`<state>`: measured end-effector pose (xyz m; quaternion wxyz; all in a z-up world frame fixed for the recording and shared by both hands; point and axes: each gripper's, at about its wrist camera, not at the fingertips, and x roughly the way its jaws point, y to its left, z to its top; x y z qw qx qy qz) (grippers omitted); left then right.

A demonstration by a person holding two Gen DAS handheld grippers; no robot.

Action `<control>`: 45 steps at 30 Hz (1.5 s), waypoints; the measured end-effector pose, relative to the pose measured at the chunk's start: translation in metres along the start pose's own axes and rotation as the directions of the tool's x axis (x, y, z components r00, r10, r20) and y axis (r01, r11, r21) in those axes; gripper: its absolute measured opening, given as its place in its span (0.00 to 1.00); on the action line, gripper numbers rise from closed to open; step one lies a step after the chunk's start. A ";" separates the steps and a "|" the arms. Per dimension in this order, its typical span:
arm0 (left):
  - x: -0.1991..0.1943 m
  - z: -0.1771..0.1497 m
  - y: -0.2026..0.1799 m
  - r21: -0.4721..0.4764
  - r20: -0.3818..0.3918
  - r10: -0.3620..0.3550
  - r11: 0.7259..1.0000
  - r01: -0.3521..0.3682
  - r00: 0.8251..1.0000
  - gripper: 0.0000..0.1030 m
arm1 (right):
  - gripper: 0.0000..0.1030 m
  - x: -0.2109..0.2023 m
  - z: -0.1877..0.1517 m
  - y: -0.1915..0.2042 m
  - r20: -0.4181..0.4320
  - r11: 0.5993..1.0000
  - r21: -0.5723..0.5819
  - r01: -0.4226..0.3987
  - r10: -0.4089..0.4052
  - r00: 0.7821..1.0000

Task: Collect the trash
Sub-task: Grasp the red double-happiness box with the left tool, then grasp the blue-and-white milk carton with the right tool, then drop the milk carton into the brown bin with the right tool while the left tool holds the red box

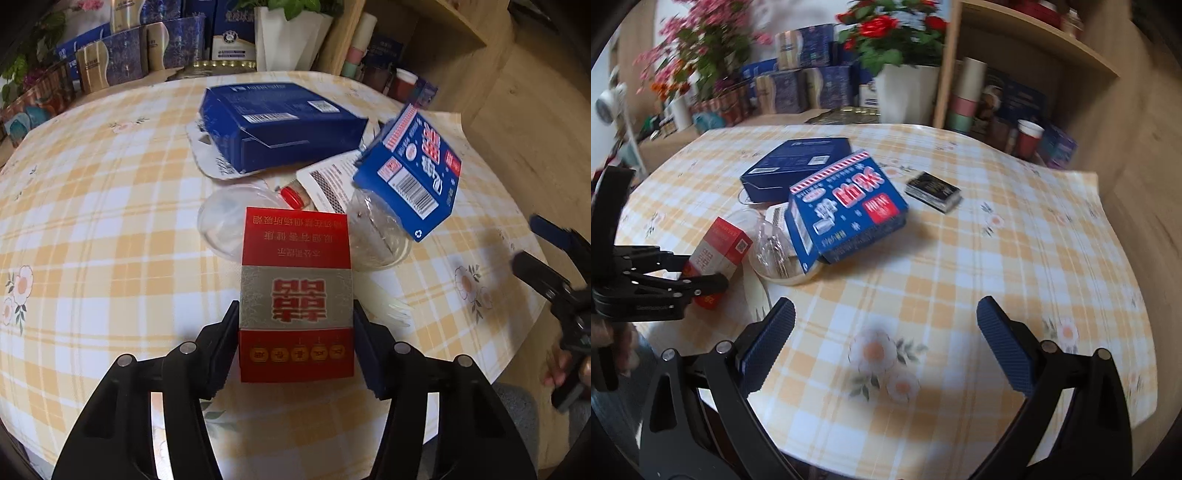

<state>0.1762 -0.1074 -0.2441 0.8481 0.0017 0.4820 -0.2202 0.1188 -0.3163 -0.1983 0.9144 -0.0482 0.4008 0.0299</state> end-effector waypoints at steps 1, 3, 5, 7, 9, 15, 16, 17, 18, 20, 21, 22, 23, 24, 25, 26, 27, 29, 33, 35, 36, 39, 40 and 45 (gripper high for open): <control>-0.004 0.000 0.002 -0.003 0.006 0.001 1.000 -0.001 1.000 0.54 | 0.94 0.005 0.007 0.002 0.002 1.000 -0.019 -0.011 0.011 1.000; -0.013 -0.001 0.007 -0.015 0.025 0.001 1.000 -0.001 1.000 0.54 | 0.94 0.013 0.019 0.005 0.008 0.998 -0.051 -0.021 0.021 1.000; -0.022 -0.001 0.012 -0.029 0.045 -0.001 1.000 0.002 0.999 0.54 | 0.94 0.026 0.035 0.011 0.010 0.995 -0.100 -0.017 0.019 1.000; -0.032 -0.003 0.016 -0.041 0.064 0.000 0.999 0.002 0.998 0.54 | 0.94 0.039 0.050 0.018 -0.005 0.989 -0.146 -0.031 0.031 1.000; -0.040 -0.005 0.019 -0.057 0.076 -0.001 0.998 0.005 0.997 0.54 | 0.94 0.051 0.058 0.025 -0.032 0.981 -0.188 -0.048 0.043 0.999; -0.059 -0.013 0.030 -0.099 0.105 -0.005 0.995 0.015 0.994 0.54 | 0.94 0.081 0.076 0.034 -0.080 0.961 -0.275 -0.032 0.010 0.997; -0.060 -0.015 0.032 -0.099 0.108 -0.004 0.995 0.015 0.994 0.54 | 0.94 0.085 0.078 0.033 -0.095 0.963 -0.264 -0.048 0.023 0.995; -0.062 -0.016 0.033 -0.100 0.110 -0.002 0.995 0.013 0.994 0.54 | 0.94 0.088 0.078 0.033 -0.105 0.966 -0.251 -0.060 0.035 0.994; -0.063 -0.017 0.034 -0.100 0.111 0.000 0.995 0.011 0.994 0.54 | 0.94 0.092 0.079 0.031 -0.118 0.970 -0.233 -0.075 0.048 0.992; -0.065 -0.019 0.036 -0.104 0.112 -0.004 0.995 0.015 0.994 0.54 | 0.94 0.097 0.079 0.032 -0.131 0.972 -0.217 -0.091 0.063 0.989; -0.065 -0.019 0.036 -0.105 0.113 -0.004 0.994 0.015 0.994 0.54 | 0.93 0.098 0.078 0.032 -0.130 0.972 -0.215 -0.094 0.066 0.989; -0.067 -0.020 0.037 -0.106 0.114 -0.002 0.994 0.014 0.993 0.54 | 0.87 0.096 0.078 0.033 -0.121 0.972 -0.215 -0.096 0.071 0.990; -0.069 -0.021 0.037 -0.106 0.118 -0.001 0.994 0.014 0.993 0.54 | 0.85 0.095 0.078 0.033 -0.113 0.972 -0.213 -0.098 0.075 0.991; -0.071 -0.022 0.037 -0.107 0.121 0.000 0.994 0.013 0.993 0.54 | 0.84 0.093 0.078 0.033 -0.106 0.973 -0.206 -0.100 0.079 0.991; -0.073 -0.022 0.037 -0.108 0.125 0.001 0.994 0.013 0.992 0.54 | 0.84 0.088 0.078 0.032 -0.087 0.976 -0.193 -0.098 0.083 0.993; -0.076 -0.023 0.037 -0.107 0.130 0.004 0.994 0.011 0.991 0.54 | 0.84 0.084 0.078 0.031 -0.072 0.978 -0.184 -0.101 0.089 0.993; -0.078 -0.024 0.038 -0.106 0.133 0.005 0.994 0.009 0.991 0.54 | 0.84 0.077 0.078 0.029 -0.049 0.981 -0.167 -0.103 0.096 0.994; -0.083 -0.025 0.038 -0.105 0.142 0.012 0.994 0.003 0.990 0.54 | 0.84 0.069 0.079 0.026 -0.030 0.985 -0.142 -0.101 0.098 0.995; -0.096 -0.029 0.036 -0.092 0.163 0.022 0.996 -0.007 0.986 0.54 | 0.84 0.046 0.076 0.023 0.012 0.989 -0.105 -0.102 0.104 0.995; -0.103 -0.033 0.035 -0.085 0.171 0.025 0.996 -0.010 0.985 0.54 | 0.84 0.031 0.071 0.023 0.034 0.990 -0.088 -0.108 0.111 0.993; -0.107 -0.036 0.034 -0.084 0.174 0.025 0.996 -0.010 0.984 0.54 | 0.84 0.023 0.069 0.024 0.044 0.991 -0.079 -0.111 0.115 0.992; -0.117 -0.042 0.035 -0.089 0.181 0.029 0.996 -0.013 0.983 0.54 | 0.84 0.003 0.060 0.027 0.070 0.991 -0.057 -0.125 0.129 0.989; -0.121 -0.045 0.035 -0.088 0.184 0.029 0.996 -0.013 0.982 0.54 | 0.84 -0.004 0.056 0.029 0.077 0.990 -0.048 -0.132 0.135 0.988; -0.144 -0.062 0.033 -0.080 0.208 0.026 0.997 -0.010 0.978 0.54 | 0.84 -0.037 0.033 0.043 0.106 0.989 -0.036 -0.145 0.148 0.983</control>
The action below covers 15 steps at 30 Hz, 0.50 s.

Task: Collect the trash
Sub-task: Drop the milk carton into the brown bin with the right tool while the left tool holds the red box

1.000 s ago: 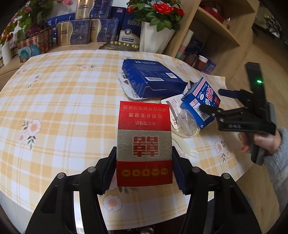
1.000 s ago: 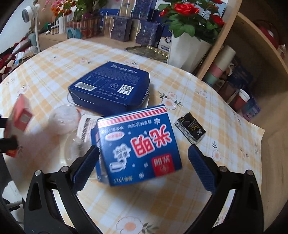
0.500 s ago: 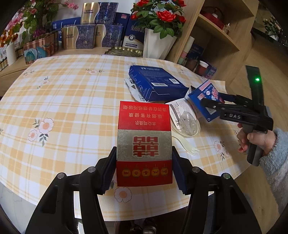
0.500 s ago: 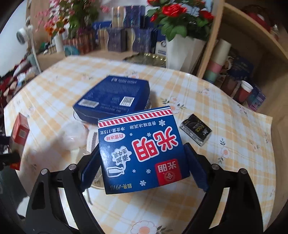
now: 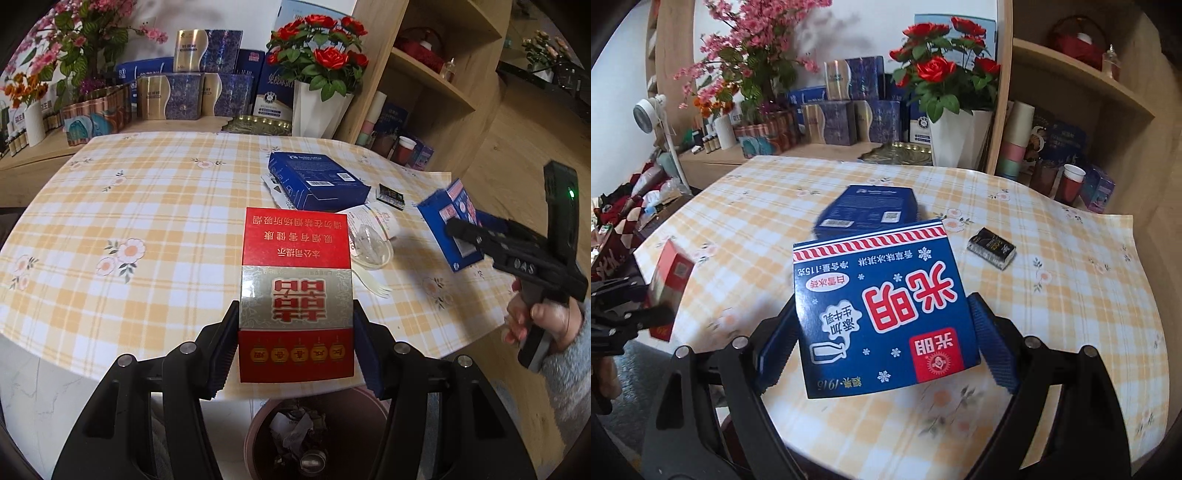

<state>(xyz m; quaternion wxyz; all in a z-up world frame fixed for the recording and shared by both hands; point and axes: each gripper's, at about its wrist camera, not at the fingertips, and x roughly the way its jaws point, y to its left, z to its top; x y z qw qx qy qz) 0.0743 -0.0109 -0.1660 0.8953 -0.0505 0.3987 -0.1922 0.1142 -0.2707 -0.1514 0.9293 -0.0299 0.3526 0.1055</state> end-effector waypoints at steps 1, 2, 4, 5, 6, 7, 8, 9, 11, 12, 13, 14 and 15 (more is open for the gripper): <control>-0.006 -0.003 0.000 0.000 0.003 -0.002 1.000 0.002 1.000 0.54 | 0.84 -0.007 -0.005 0.006 0.005 1.000 0.001 -0.005 0.005 1.000; -0.010 -0.006 0.000 0.002 0.006 -0.003 1.000 0.003 1.000 0.54 | 0.83 -0.014 -0.011 0.011 0.007 1.000 0.000 -0.011 0.011 1.000; -0.019 -0.012 -0.001 0.010 0.012 -0.004 1.000 0.004 1.000 0.54 | 0.83 -0.025 -0.021 0.022 0.009 1.000 -0.003 -0.021 0.021 1.000; -0.026 -0.017 -0.001 0.018 0.016 -0.003 1.000 0.003 1.000 0.54 | 0.83 -0.030 -0.026 0.027 0.010 1.000 -0.005 -0.025 0.025 1.000; -0.029 -0.020 -0.002 0.022 0.019 -0.002 1.000 0.002 1.000 0.54 | 0.83 -0.033 -0.030 0.030 0.011 1.000 -0.006 -0.028 0.028 1.000; -0.034 -0.024 -0.002 0.026 0.023 -0.001 1.000 0.000 1.000 0.54 | 0.83 -0.038 -0.037 0.036 0.009 0.999 -0.008 -0.035 0.035 0.999; -0.039 -0.029 -0.003 0.028 0.027 -0.002 1.000 0.002 1.000 0.54 | 0.83 -0.042 -0.042 0.042 0.007 0.999 -0.012 -0.040 0.040 0.999; -0.044 -0.033 -0.003 0.029 0.031 -0.007 1.000 0.006 0.999 0.54 | 0.83 -0.045 -0.048 0.047 0.005 0.999 -0.016 -0.043 0.043 0.999; -0.051 -0.041 -0.004 0.034 0.040 -0.013 0.999 0.012 0.999 0.54 | 0.83 -0.052 -0.062 0.060 0.000 0.998 -0.024 -0.054 0.054 0.999; -0.054 -0.046 -0.004 0.039 0.041 -0.014 0.999 0.013 0.999 0.54 | 0.83 -0.055 -0.071 0.067 -0.010 0.998 -0.026 -0.063 0.063 0.998; -0.056 -0.052 -0.005 0.044 0.041 -0.016 0.999 0.014 0.999 0.54 | 0.83 -0.056 -0.077 0.071 -0.018 0.997 -0.026 -0.070 0.069 0.997; -0.057 -0.057 -0.005 0.048 0.039 -0.019 0.999 0.017 0.999 0.54 | 0.83 -0.056 -0.084 0.075 -0.030 0.997 -0.025 -0.079 0.078 0.996; -0.058 -0.061 -0.006 0.052 0.036 -0.021 0.998 0.019 0.999 0.54 | 0.83 -0.056 -0.094 0.081 -0.047 0.995 -0.025 -0.093 0.091 0.995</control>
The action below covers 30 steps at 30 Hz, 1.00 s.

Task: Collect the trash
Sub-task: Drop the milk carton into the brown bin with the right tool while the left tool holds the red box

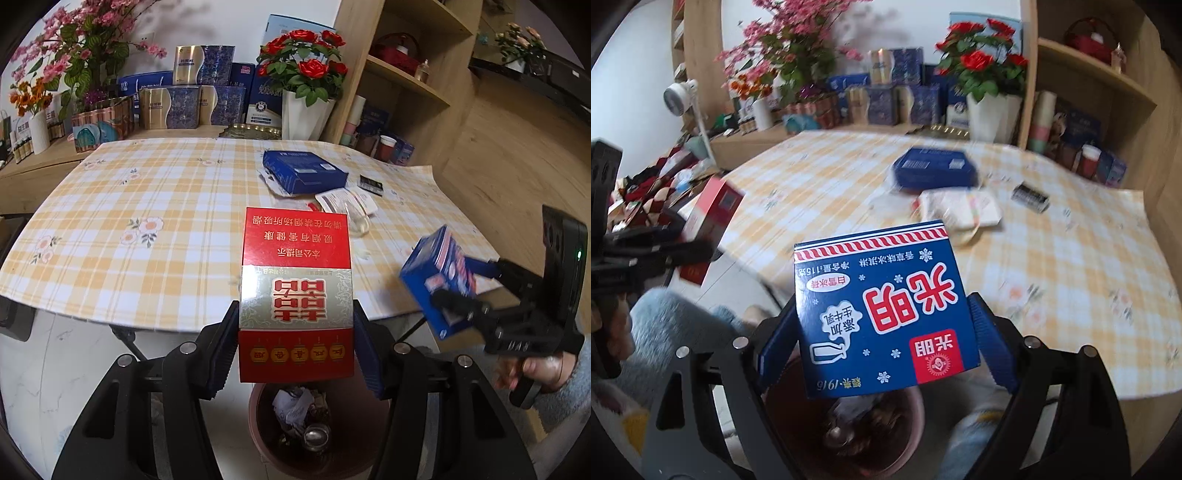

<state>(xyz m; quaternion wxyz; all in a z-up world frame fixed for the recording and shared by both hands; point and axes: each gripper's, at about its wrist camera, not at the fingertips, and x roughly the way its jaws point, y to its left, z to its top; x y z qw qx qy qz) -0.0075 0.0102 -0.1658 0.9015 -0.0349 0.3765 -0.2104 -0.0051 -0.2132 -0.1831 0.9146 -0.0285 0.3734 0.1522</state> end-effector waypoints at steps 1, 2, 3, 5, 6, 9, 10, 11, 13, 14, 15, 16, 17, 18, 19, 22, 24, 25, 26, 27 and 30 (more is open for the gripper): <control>0.000 -0.005 0.000 0.005 -0.005 0.001 1.000 -0.001 1.000 0.54 | 0.83 0.002 -0.007 0.004 -0.012 1.000 -0.001 -0.007 0.007 1.000; -0.001 -0.009 -0.001 0.008 -0.009 0.002 1.000 -0.002 1.000 0.54 | 0.83 0.005 -0.016 0.010 -0.031 1.000 -0.002 -0.011 0.011 0.999; -0.001 -0.013 -0.001 0.008 -0.014 0.001 1.000 -0.001 1.000 0.54 | 0.83 0.008 -0.024 0.014 -0.050 1.000 0.001 -0.017 0.017 0.999; -0.002 -0.019 0.001 0.001 -0.013 0.001 1.000 -0.001 1.000 0.54 | 0.83 0.014 -0.039 0.021 -0.085 0.999 0.022 -0.041 0.043 0.996; -0.003 -0.022 0.002 -0.005 -0.010 0.001 1.000 -0.001 1.000 0.54 | 0.83 0.019 -0.045 0.024 -0.103 0.998 0.031 -0.052 0.055 0.993; -0.005 -0.028 0.004 -0.021 -0.011 -0.001 1.000 0.001 1.000 0.54 | 0.83 0.033 -0.063 0.036 -0.175 0.997 0.026 -0.078 0.081 0.981; -0.005 -0.029 0.004 -0.021 -0.009 -0.001 1.000 0.001 1.000 0.54 | 0.83 0.038 -0.065 0.039 -0.198 0.996 0.021 -0.084 0.087 0.976; -0.006 -0.029 0.004 -0.020 -0.008 -0.001 1.000 0.001 1.000 0.54 | 0.83 0.043 -0.068 0.042 -0.220 0.996 0.013 -0.088 0.088 0.972; -0.006 -0.029 0.004 -0.017 -0.006 -0.001 1.000 0.001 1.000 0.54 | 0.83 0.054 -0.071 0.047 -0.266 0.996 -0.001 -0.085 0.082 0.960; -0.006 -0.029 0.004 -0.018 -0.004 -0.001 1.000 0.001 1.000 0.54 | 0.83 0.057 -0.073 0.048 -0.281 0.996 0.000 -0.088 0.084 0.956; -0.006 -0.029 0.004 -0.020 -0.004 -0.001 1.000 0.001 1.000 0.54 | 0.83 0.062 -0.075 0.048 -0.303 0.995 0.008 -0.098 0.096 0.948; -0.006 -0.029 0.004 -0.020 -0.005 -0.001 1.000 0.001 1.000 0.54 | 0.83 0.065 -0.077 0.048 -0.317 0.995 0.012 -0.102 0.100 0.943; -0.005 -0.028 0.005 -0.021 -0.006 -0.003 1.000 0.003 1.000 0.54 | 0.83 0.069 -0.079 0.048 -0.333 0.995 0.014 -0.103 0.102 0.937; -0.005 -0.029 0.005 -0.023 -0.007 -0.004 1.000 0.004 1.000 0.54 | 0.83 0.072 -0.081 0.048 -0.350 0.994 0.018 -0.105 0.105 0.931; -0.004 -0.029 0.005 -0.024 -0.010 -0.005 1.000 0.004 1.000 0.54 | 0.83 0.077 -0.083 0.048 -0.371 0.994 0.020 -0.103 0.103 0.923; -0.002 -0.031 0.007 -0.032 -0.014 -0.006 0.999 0.006 1.000 0.54 | 0.83 0.085 -0.086 0.049 -0.407 0.996 0.014 -0.094 0.091 0.909; -0.001 -0.031 0.009 -0.037 -0.013 -0.008 0.999 0.008 1.000 0.54 | 0.83 0.088 -0.089 0.050 -0.424 0.996 0.008 -0.086 0.081 0.902; -0.001 -0.031 0.009 -0.040 -0.015 -0.008 0.999 0.008 1.000 0.54 | 0.83 0.090 -0.091 0.051 -0.435 0.997 0.005 -0.082 0.076 0.897; 0.000 -0.032 0.010 -0.042 -0.019 -0.009 0.999 0.008 1.000 0.54 | 0.83 0.092 -0.091 0.051 -0.442 0.997 0.001 -0.076 0.069 0.894; 0.001 -0.032 0.010 -0.044 -0.023 -0.010 0.999 0.009 1.000 0.54 | 0.83 0.093 -0.092 0.052 -0.449 0.998 -0.003 -0.070 0.061 0.891; 0.004 -0.033 0.011 -0.051 -0.039 -0.012 0.999 0.010 0.999 0.54 | 0.86 0.092 -0.092 0.051 -0.453 0.998 -0.005 -0.070 0.060 0.889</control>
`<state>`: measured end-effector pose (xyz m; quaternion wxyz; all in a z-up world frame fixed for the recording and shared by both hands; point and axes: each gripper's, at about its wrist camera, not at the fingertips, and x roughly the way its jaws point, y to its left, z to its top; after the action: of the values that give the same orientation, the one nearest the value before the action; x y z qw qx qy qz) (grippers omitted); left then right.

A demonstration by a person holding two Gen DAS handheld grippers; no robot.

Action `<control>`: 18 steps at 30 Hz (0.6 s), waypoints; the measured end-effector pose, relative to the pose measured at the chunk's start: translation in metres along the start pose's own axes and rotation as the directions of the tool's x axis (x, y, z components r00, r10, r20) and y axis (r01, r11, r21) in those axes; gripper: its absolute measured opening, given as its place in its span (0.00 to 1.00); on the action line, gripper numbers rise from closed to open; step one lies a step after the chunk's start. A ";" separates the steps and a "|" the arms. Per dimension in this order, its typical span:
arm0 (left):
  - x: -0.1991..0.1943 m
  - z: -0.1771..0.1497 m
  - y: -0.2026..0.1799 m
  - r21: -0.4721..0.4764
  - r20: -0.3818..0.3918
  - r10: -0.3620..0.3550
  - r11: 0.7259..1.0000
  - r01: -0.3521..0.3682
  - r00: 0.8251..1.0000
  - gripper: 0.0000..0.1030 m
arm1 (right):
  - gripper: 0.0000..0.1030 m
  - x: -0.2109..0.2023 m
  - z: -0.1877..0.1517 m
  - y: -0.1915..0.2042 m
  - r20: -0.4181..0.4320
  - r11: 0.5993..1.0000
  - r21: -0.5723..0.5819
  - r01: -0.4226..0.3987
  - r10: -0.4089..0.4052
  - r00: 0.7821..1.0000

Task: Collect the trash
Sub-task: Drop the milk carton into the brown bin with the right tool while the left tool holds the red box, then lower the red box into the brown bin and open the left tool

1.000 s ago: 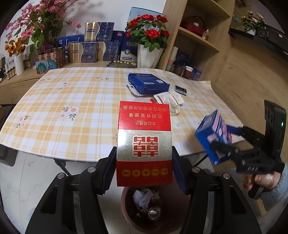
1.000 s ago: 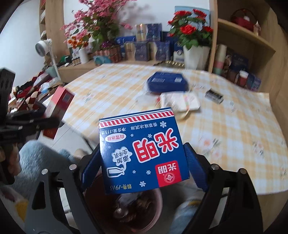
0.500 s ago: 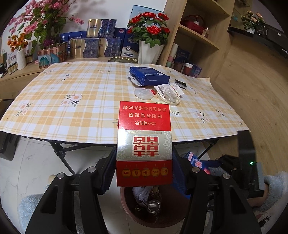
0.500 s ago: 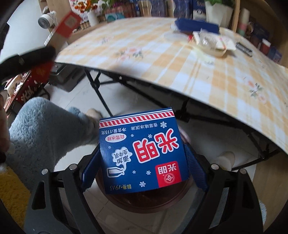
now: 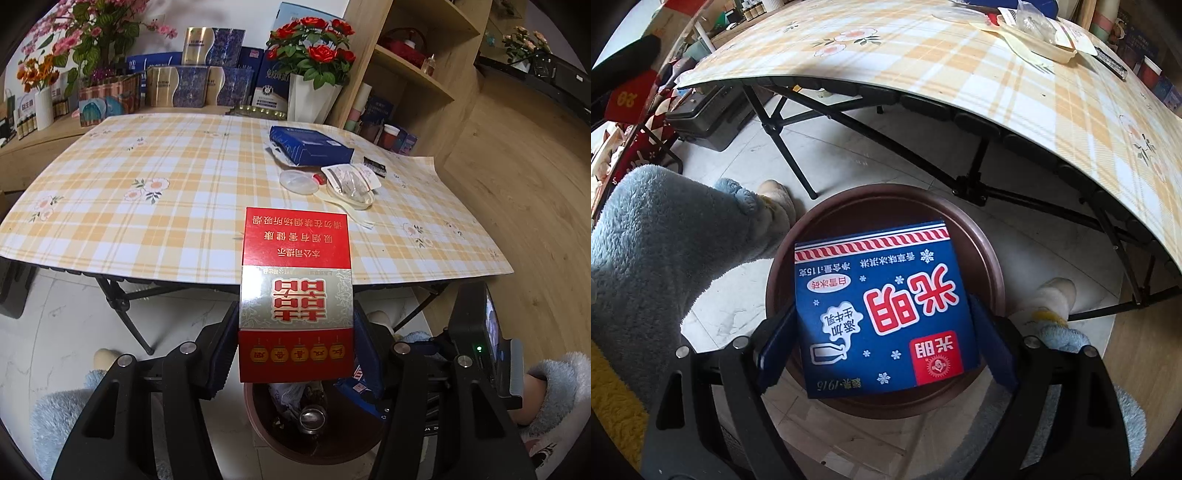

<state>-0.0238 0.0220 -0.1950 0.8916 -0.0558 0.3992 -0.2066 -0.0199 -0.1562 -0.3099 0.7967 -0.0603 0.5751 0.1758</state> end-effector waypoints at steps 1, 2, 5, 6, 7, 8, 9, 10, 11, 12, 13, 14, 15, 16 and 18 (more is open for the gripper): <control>0.001 0.000 0.000 0.001 -0.002 -0.001 1.000 0.001 1.000 0.54 | 0.89 -0.001 0.000 0.000 0.000 1.000 -0.001 -0.004 0.004 1.000; 0.001 -0.001 0.000 0.003 -0.001 -0.002 1.000 0.002 1.000 0.54 | 0.90 -0.001 0.000 0.000 0.003 1.000 -0.001 -0.005 0.005 1.000; 0.002 -0.001 -0.004 0.026 0.005 -0.005 1.000 0.005 1.000 0.54 | 0.93 -0.009 0.001 -0.003 0.040 1.000 0.007 -0.003 0.003 0.999; 0.003 -0.001 -0.005 0.038 0.006 -0.005 0.999 0.004 1.000 0.54 | 0.94 -0.011 0.001 -0.004 0.054 1.000 0.013 -0.001 0.001 0.999; 0.004 -0.001 -0.007 0.050 0.007 -0.005 0.999 0.005 1.000 0.54 | 0.94 -0.017 0.001 -0.008 0.082 1.000 0.027 0.001 -0.004 0.997; 0.005 -0.001 -0.007 0.059 0.006 -0.007 0.998 0.007 1.000 0.54 | 0.94 -0.022 0.001 -0.011 0.105 0.999 0.040 0.001 -0.005 0.994; 0.006 -0.002 -0.008 0.069 0.005 -0.013 0.998 0.012 1.000 0.54 | 0.94 -0.030 0.001 -0.016 0.140 0.998 0.063 -0.003 -0.006 0.990; 0.008 -0.002 -0.009 0.080 0.003 -0.017 0.997 0.017 1.000 0.54 | 0.94 -0.034 0.001 -0.020 0.163 0.997 0.080 -0.002 -0.011 0.987; 0.009 -0.003 -0.009 0.096 0.004 -0.019 0.995 0.018 1.000 0.54 | 0.94 -0.040 0.000 -0.024 0.189 0.995 0.100 -0.001 -0.018 0.982; 0.011 -0.004 -0.010 0.112 0.006 -0.018 0.994 0.017 1.000 0.54 | 0.94 -0.045 0.000 -0.028 0.211 0.993 0.117 0.001 -0.026 0.977; 0.012 -0.005 -0.010 0.129 0.009 -0.017 0.991 0.015 1.000 0.54 | 0.94 -0.051 0.000 -0.032 0.240 0.991 0.136 0.013 -0.045 0.970; 0.014 -0.007 -0.010 0.151 0.011 -0.019 0.988 0.017 1.000 0.54 | 0.94 -0.057 -0.001 -0.036 0.273 0.989 0.148 0.029 -0.069 0.960; 0.016 -0.009 -0.010 0.164 0.010 -0.024 0.986 0.022 1.000 0.54 | 0.94 -0.062 -0.001 -0.038 0.295 0.987 0.154 0.041 -0.086 0.952; 0.019 -0.011 -0.010 0.176 0.006 -0.031 0.984 0.030 0.999 0.54 | 0.94 -0.068 -0.002 -0.041 0.330 0.984 0.166 0.065 -0.118 0.937; 0.024 -0.013 -0.010 0.185 -0.006 -0.045 0.982 0.045 0.999 0.54 | 0.94 -0.077 -0.003 -0.046 0.375 0.978 0.185 0.096 -0.160 0.913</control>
<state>-0.0223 0.0042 -0.2176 0.8876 0.0186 0.3778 -0.2629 -0.0279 -0.2159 -0.2439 0.9067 0.0031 0.4134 0.0843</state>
